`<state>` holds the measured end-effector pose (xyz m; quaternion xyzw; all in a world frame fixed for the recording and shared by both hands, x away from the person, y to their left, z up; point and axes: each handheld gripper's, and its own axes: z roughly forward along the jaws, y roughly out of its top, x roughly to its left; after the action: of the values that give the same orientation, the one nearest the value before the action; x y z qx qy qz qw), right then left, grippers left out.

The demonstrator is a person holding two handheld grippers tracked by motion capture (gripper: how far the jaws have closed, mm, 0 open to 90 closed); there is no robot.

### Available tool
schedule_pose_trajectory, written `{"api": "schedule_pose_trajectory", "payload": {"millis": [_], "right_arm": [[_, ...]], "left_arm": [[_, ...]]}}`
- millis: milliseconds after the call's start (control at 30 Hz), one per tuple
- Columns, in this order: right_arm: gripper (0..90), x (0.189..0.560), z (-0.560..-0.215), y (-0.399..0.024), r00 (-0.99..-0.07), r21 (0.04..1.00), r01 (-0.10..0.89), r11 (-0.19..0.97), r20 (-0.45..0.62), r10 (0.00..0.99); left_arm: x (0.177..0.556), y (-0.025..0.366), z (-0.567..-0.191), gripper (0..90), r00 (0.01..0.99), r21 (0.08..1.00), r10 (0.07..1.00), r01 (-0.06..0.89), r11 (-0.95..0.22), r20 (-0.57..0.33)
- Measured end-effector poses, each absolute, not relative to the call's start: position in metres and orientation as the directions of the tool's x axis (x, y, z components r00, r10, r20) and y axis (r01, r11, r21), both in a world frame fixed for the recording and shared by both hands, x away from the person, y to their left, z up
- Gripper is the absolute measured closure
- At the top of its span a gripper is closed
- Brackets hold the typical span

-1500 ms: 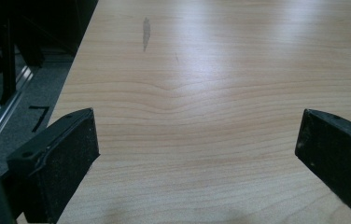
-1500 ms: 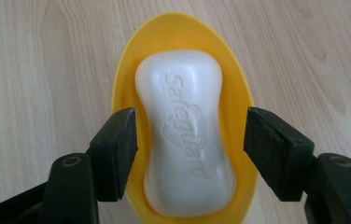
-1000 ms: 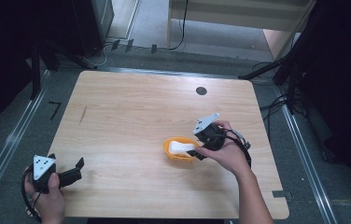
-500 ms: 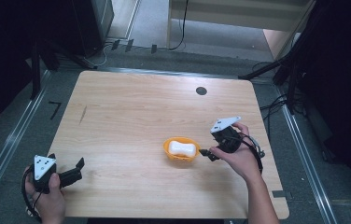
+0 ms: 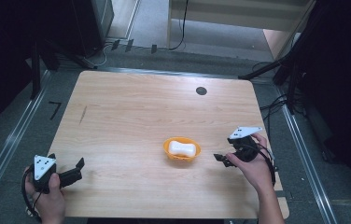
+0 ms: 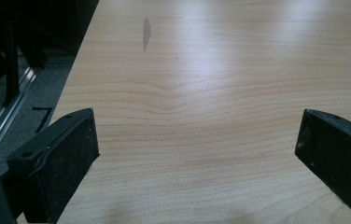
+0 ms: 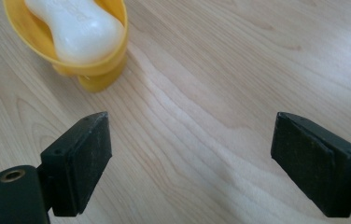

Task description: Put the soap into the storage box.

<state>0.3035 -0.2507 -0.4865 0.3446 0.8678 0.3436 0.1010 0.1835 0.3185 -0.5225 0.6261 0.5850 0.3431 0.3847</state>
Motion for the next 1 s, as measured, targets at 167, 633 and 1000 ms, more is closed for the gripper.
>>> {"api": "schedule_pose_trajectory", "payload": {"millis": [167,633,1000], "right_arm": [[12.2,0.297,-0.497,-0.262,-0.711,0.677,0.547,0.492,0.065,0.700],[11.8,0.270,-0.516,-0.298,-0.636,0.718,0.574,0.394,0.087,0.767],[11.5,0.241,-0.532,-0.327,-0.551,0.755,0.594,0.276,0.133,0.824]], "left_arm": [[0.183,0.319,-0.523,0.0,0.080,0.885,0.996,0.465,-0.016,-0.024],[0.183,0.319,-0.522,0.0,0.078,0.887,0.997,0.462,-0.015,-0.024],[0.183,0.319,-0.522,0.0,0.081,0.886,0.997,0.464,-0.024,-0.016]]}}
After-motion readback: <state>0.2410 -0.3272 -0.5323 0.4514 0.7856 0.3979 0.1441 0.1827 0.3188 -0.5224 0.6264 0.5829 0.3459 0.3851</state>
